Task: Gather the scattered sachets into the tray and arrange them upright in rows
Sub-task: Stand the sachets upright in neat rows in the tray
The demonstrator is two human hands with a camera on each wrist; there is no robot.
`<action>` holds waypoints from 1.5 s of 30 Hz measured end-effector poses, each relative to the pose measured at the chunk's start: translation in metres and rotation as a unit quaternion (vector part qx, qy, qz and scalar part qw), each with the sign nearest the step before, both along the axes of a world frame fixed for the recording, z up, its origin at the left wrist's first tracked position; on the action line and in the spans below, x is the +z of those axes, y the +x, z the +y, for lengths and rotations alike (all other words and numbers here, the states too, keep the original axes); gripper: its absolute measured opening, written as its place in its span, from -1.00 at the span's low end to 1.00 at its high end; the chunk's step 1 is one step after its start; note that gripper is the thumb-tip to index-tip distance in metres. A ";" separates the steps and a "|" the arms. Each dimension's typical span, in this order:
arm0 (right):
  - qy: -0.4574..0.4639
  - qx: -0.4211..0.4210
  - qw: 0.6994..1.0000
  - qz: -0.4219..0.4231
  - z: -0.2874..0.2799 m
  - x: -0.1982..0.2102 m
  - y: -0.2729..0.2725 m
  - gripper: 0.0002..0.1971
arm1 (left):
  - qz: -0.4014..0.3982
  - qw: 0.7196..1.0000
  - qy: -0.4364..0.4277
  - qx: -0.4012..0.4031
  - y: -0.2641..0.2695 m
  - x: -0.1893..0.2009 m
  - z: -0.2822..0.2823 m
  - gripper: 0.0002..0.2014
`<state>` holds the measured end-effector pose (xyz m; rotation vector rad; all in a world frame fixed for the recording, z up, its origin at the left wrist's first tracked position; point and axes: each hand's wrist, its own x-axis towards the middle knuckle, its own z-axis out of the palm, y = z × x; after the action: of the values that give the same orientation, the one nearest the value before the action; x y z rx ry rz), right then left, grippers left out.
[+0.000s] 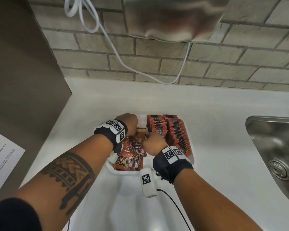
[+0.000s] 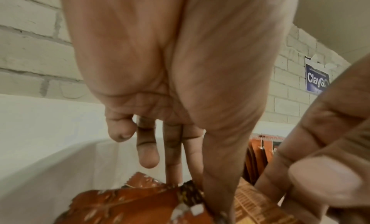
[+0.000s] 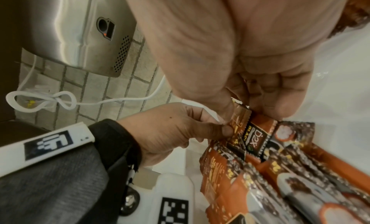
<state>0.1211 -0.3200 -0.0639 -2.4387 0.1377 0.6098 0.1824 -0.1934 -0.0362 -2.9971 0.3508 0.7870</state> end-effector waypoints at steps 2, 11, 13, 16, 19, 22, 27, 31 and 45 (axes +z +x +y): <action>0.002 -0.005 1.000 -0.007 0.000 -0.002 0.000 -0.65 | -0.005 0.999 -0.031 -0.005 0.001 0.001 0.002 -0.68; 0.028 0.025 0.998 -0.047 0.001 0.010 -0.001 -0.74 | 0.027 0.997 -0.075 -0.009 -0.003 0.013 0.007 -0.60; 0.007 0.038 0.998 -0.041 0.004 0.014 -0.001 -0.71 | 0.032 0.997 -0.075 -0.003 -0.005 0.015 0.008 -0.68; -0.030 0.058 0.997 -0.039 0.005 0.018 -0.003 -0.76 | 0.035 0.997 -0.072 0.002 -0.006 0.015 0.010 -0.71; -0.020 0.053 0.997 -0.054 0.006 0.020 -0.008 -0.80 | 0.032 0.998 -0.058 -0.007 -0.009 0.013 0.013 -0.72; 0.019 0.024 0.996 -0.085 0.001 0.021 -0.013 -0.84 | 0.036 0.998 -0.057 0.001 -0.012 0.011 0.015 -0.61; 0.041 -0.037 0.990 -0.128 -0.018 0.029 -0.022 -0.70 | 0.031 0.998 -0.050 -0.015 -0.016 0.009 0.015 -0.63; 0.082 -0.067 0.986 -0.125 -0.035 0.033 -0.026 -0.78 | 0.046 0.998 -0.029 -0.021 -0.019 0.005 0.012 -0.64; 0.187 -0.120 0.969 -0.108 -0.072 0.032 -0.040 -0.83 | 0.019 0.987 -0.156 0.024 -0.036 0.028 0.002 -0.67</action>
<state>0.0808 -0.3917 -0.0315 -2.0643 0.2052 0.2325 0.1467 -0.1912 -0.0078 -3.2948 0.4426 0.8675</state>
